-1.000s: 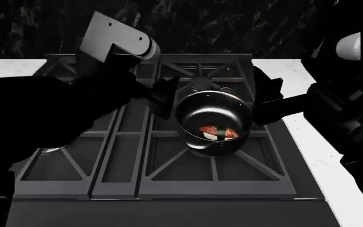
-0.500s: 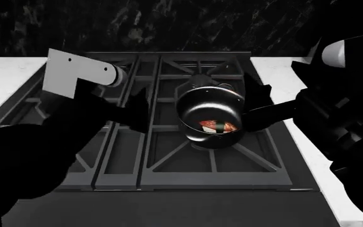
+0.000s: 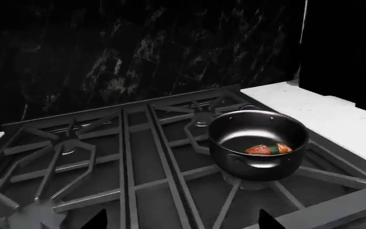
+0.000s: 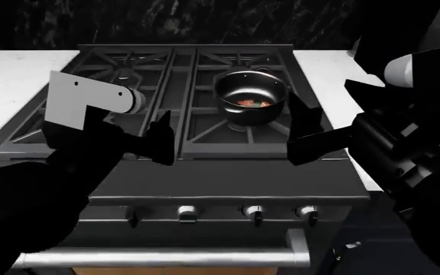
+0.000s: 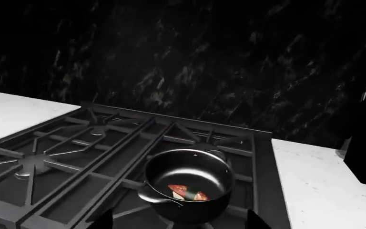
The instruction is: Frozen meat rests on a plate on the counter. Retrieve the meat and place it in a pot on a burner. Then turn the burner on.
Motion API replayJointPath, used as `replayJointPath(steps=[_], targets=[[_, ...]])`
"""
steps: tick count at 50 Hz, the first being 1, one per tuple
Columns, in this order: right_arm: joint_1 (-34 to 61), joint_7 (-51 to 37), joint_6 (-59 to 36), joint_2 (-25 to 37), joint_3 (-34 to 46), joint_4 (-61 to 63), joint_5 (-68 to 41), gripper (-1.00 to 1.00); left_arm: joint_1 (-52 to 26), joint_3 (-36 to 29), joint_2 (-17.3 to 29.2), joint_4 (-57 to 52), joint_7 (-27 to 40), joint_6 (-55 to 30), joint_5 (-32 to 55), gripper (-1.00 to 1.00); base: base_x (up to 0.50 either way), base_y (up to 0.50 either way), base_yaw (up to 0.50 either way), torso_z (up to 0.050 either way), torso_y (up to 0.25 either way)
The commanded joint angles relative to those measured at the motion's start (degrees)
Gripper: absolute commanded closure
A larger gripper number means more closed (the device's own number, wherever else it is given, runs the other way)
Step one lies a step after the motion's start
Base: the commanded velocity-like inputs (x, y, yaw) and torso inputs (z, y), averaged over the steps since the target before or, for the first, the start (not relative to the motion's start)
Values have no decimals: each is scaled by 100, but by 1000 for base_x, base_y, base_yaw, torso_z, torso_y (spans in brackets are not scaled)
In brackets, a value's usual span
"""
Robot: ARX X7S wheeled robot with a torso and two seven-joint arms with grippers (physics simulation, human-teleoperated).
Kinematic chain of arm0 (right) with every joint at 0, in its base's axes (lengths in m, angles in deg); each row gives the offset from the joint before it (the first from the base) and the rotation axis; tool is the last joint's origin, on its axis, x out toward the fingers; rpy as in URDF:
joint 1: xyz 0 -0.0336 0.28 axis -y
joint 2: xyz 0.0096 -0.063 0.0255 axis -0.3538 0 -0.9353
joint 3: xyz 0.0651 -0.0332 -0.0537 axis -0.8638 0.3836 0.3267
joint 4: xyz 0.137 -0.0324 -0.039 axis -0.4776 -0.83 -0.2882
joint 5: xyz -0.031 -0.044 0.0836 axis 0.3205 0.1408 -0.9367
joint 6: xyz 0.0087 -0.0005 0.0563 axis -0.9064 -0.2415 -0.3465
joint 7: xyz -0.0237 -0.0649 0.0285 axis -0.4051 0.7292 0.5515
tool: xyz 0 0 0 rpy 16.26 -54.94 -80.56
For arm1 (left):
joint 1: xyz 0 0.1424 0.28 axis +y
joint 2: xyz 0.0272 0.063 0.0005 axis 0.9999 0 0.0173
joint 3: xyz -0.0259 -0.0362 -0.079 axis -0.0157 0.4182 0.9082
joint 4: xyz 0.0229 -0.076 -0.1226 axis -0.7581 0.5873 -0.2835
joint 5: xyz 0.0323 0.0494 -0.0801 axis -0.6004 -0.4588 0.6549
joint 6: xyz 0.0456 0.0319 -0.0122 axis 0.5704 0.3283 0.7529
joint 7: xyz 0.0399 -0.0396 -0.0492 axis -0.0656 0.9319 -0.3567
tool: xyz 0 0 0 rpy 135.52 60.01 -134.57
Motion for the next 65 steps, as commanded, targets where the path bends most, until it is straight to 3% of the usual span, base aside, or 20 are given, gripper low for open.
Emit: replayJointPath(steps=[1,13,15,17,21,26,41,65], targets=[[-94,24,75,-38,4,7,27,-100,198,-21,33,-10,-101,224,-214,-100,-500,0,0,0,0],[-192,71,162,-26,-38,38,85,-100,572,-103,-24,-46,-253,688,-688,-100,-307,0,0,0,0],[-617,309,289,4,-50,229,801,-100,1397,-222,-47,-271,-881,2032,-1830,-100,0,0,0,0,0],[-924,454,448,18,-101,328,1155,-100,1753,-295,-78,-258,-1121,2625,-2322,-100,0,0,0,0,0],[-1335,614,707,51,-216,466,1549,-100,2046,-538,-12,-279,-1280,3280,-3183,-100,0,0,0,0,0],[-1690,813,920,117,-263,681,2017,-100,2255,-629,12,-249,-1276,3627,-3601,-100,0,0,0,0,0],[-2710,1313,1454,290,-313,1003,2882,-100,2968,-523,43,-230,-1314,4338,-3833,-100,0,0,0,-3,0],[-2866,1064,1308,333,-124,965,3259,-100,3470,-540,-11,56,-1237,5267,-4685,-100,0,0,0,-49,0]])
